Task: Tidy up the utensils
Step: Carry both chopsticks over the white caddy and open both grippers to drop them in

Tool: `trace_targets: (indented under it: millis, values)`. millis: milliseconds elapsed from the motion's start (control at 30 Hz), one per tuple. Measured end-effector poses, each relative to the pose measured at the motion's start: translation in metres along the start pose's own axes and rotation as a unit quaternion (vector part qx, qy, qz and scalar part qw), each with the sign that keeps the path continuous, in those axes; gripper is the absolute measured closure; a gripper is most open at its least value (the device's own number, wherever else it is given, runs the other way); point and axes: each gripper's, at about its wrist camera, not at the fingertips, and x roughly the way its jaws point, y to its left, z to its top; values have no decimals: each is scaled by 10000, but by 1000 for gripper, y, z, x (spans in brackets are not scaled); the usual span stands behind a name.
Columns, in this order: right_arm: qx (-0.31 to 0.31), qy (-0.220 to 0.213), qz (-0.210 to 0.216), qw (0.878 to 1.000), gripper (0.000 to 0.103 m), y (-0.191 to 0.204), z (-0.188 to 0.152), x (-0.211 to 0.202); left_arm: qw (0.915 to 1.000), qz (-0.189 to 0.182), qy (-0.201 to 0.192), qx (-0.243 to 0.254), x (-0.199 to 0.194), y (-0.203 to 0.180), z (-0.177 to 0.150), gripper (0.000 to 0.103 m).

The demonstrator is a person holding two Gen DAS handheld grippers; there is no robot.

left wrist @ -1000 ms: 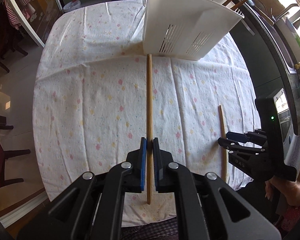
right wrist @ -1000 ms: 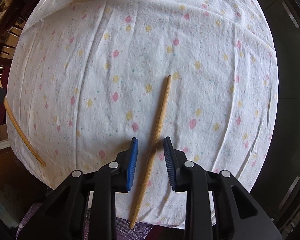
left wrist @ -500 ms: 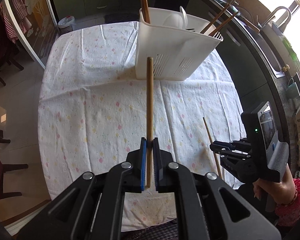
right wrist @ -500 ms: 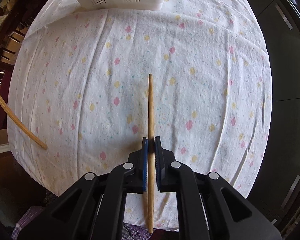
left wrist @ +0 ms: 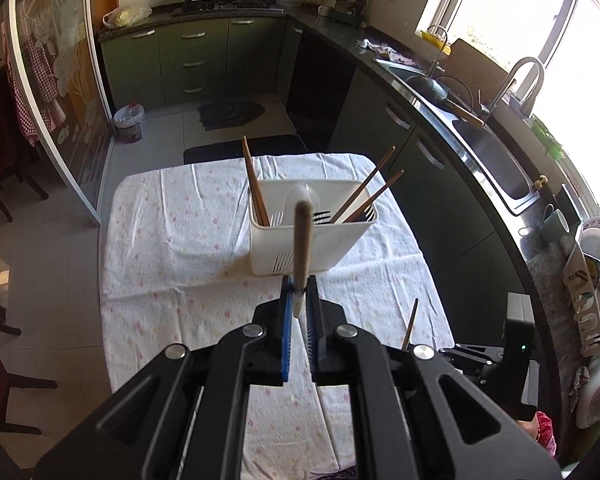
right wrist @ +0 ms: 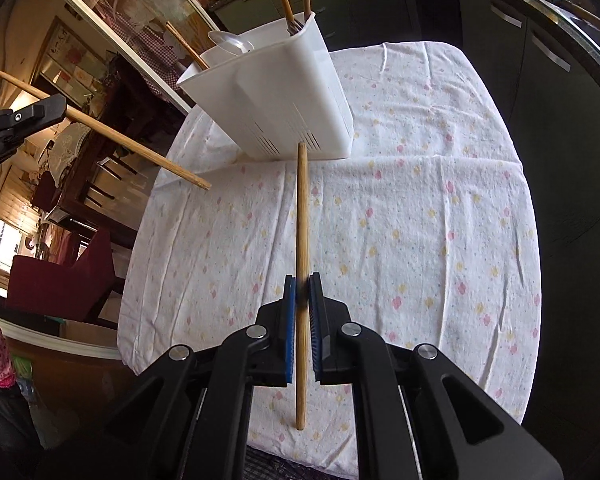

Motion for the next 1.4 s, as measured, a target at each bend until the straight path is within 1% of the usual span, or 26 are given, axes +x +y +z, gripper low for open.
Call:
trace_targets:
  millis: [167, 367, 467, 567, 767, 967, 1233, 1400]
  values:
    - [12, -150, 106, 9998, 96, -9, 2, -14, 9992, 130, -374, 83, -21, -11, 26, 97]
    - [-12, -222, 177, 9996, 96, -9, 3, -16, 9966, 266, -760, 154, -33, -19, 54, 97]
    - [-27, -239, 198, 9995, 96, -9, 3, -16, 9963, 260, -813, 127, -32, -20, 65, 97]
    - [-25, -266, 228, 9994, 96, -10, 4, -18, 9957, 339, -848, 136, -26, -20, 73, 97]
    - [-33, -369, 283, 9989, 96, -10, 7, -25, 9959, 448, -779, 66, -4, -14, 84, 97]
    - [-100, -502, 389, 9979, 96, -1, 16, -35, 9961, 550, -684, 109, 25, -9, 87, 97]
    - [-206, -811, 517, 9951, 96, 17, 40, -54, 9977, 609, -240, 162, 70, 0, 78, 96]
    - [-285, -1216, 582, 9905, 96, 32, 66, -80, 9976, 660, 42, 188, 94, 8, 67, 96]
